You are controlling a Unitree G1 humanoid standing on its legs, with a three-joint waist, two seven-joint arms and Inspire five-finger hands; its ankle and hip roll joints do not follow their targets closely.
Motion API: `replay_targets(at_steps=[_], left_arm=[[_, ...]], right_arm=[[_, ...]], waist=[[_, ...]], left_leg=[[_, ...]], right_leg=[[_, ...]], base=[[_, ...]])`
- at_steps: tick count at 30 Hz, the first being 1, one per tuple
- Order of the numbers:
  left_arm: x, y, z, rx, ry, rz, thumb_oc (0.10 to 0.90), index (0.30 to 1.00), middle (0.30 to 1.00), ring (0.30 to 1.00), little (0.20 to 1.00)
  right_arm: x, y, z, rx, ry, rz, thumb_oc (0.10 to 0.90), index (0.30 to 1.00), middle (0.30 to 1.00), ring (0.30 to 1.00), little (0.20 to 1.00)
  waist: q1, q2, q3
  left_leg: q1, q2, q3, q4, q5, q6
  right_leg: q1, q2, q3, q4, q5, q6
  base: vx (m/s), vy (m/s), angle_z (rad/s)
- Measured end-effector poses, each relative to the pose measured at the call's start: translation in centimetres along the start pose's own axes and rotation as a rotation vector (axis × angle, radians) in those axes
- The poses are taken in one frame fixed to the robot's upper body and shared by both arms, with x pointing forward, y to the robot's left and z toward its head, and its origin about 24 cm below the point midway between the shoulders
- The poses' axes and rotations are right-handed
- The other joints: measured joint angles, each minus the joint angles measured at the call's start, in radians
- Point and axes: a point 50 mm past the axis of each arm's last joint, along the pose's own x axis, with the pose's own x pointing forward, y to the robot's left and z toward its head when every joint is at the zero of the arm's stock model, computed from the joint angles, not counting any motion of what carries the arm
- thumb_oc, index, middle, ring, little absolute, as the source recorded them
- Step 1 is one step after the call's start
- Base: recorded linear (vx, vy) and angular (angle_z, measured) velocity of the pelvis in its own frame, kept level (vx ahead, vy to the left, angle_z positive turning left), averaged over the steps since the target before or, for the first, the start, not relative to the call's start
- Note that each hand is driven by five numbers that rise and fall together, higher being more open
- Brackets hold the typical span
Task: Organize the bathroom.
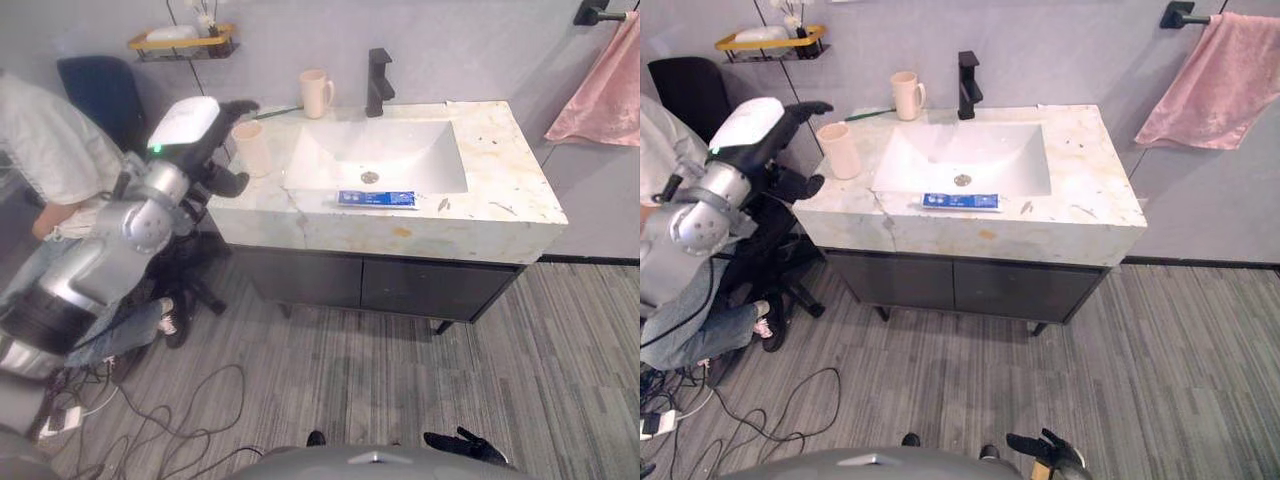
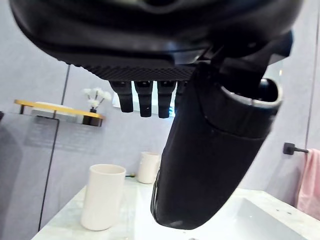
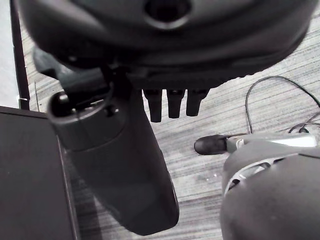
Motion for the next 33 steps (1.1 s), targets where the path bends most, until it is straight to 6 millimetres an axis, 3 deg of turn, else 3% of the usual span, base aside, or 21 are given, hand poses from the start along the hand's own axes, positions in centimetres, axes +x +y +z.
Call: replay_targets(at_steps=[4, 7, 10, 22, 33], left_arm=[[0.4, -2.3, 0.6, -0.008, -0.034, -0.175, 0.800, 0.900, 0.900, 0.900, 0.900], [0.1, -5.9, 0.3, -0.058, -0.025, -0.346, 0.800, 0.900, 0.900, 0.900, 0.900], [0.1, -8.0, 0.6, -0.105, -0.020, -0.417, 0.800, 0.900, 0.900, 0.900, 0.900], [0.5, -9.5, 0.2, -0.140, 0.029, -0.418, 0.800, 0.900, 0.900, 0.900, 0.900], [1.5, -8.7, -0.2, -0.111, 0.059, -0.382, 0.800, 0.900, 0.900, 0.900, 0.900]], right_arm=[[0.1, 0.1, 0.8, -0.006, -0.006, 0.009, 0.800, 0.900, 0.900, 0.900, 0.900], [0.3, -0.2, 1.9, -0.011, -0.027, 0.009, 0.800, 0.900, 0.900, 0.900, 0.900], [0.3, -0.6, 1.9, -0.014, -0.027, -0.001, 0.800, 0.900, 0.900, 0.900, 0.900], [0.2, -0.7, 1.5, -0.015, -0.012, -0.007, 0.800, 0.900, 0.900, 0.900, 0.900], [0.0, -1.5, 0.1, -0.014, 0.019, -0.032, 0.800, 0.900, 0.900, 0.900, 0.900]], waist=[[-0.025, 0.019, -0.013], [-0.057, 0.031, -0.021], [-0.069, 0.028, -0.019], [-0.102, 0.025, -0.016], [-0.132, 0.017, -0.009]], left_leg=[[0.002, 0.000, 0.005, 0.000, 0.001, 0.000], [0.006, 0.003, 0.018, 0.000, 0.000, -0.002], [0.010, 0.008, 0.020, 0.000, 0.000, -0.002], [0.019, 0.018, 0.028, 0.000, -0.005, -0.009], [0.020, 0.020, 0.050, 0.003, -0.009, -0.014]], right_leg=[[0.000, 0.000, 0.008, 0.000, -0.001, 0.001], [0.000, 0.003, 0.020, 0.000, -0.001, 0.001], [0.000, 0.007, 0.022, 0.000, -0.001, 0.001], [0.007, 0.017, 0.029, 0.000, -0.006, -0.007], [-0.003, 0.019, 0.051, 0.000, -0.006, -0.007]], base=[[0.02, -0.012, -0.03], [0.06, -0.033, -0.11], [0.05, -0.023, -0.04], [0.06, -0.026, -0.02], [0.07, -0.032, -0.06]])
